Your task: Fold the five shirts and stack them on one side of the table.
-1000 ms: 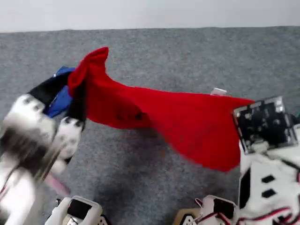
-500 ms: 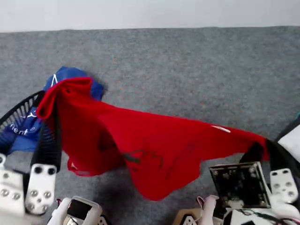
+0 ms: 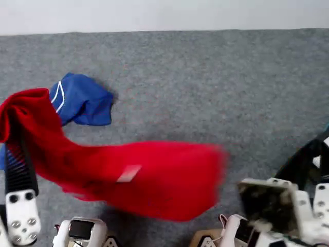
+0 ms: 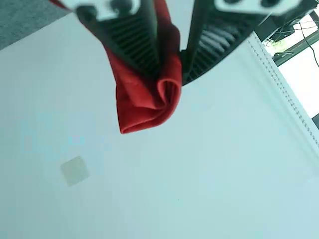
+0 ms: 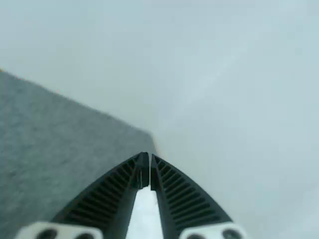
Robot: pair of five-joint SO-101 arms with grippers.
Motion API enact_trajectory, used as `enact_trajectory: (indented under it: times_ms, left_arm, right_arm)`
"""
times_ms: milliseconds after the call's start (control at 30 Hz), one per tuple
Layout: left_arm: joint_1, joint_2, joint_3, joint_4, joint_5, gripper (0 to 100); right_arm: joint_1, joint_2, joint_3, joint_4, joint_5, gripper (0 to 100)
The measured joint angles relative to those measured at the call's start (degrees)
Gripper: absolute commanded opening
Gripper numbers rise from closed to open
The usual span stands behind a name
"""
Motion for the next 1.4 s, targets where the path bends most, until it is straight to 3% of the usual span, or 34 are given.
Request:
enact_trajectory:
  times_ms: [167, 567, 800, 933, 1167, 1400]
  left_arm:
    - [0.0, 0.0, 1.67, -1.85, 0.0, 0]
    - [0.18, -0.09, 22.51, -7.21, 0.0, 0]
    - [0.0, 0.88, 45.27, -28.4, 0.0, 0]
    - [-4.57, 3.6, 57.14, -34.29, 0.0, 0]
    - [-15.74, 5.89, 69.27, -35.87, -3.78, 0]
    - [-28.84, 5.98, 79.12, -35.96, -15.74, 0]
  right_arm:
    - [0.26, 0.0, 0.88, -1.41, 0.0, 1.0]
    - [0.26, 0.44, 10.46, -1.49, 0.0, 1.0]
    - [0.26, 0.44, 15.74, -1.49, 0.0, 1.0]
    - [0.26, 0.53, 18.29, -1.49, 0.0, 1.0]
    - [-0.53, 0.53, 29.27, -1.49, -0.09, 1.0]
    - [-13.19, 10.11, 34.81, -1.32, -2.29, 1.0]
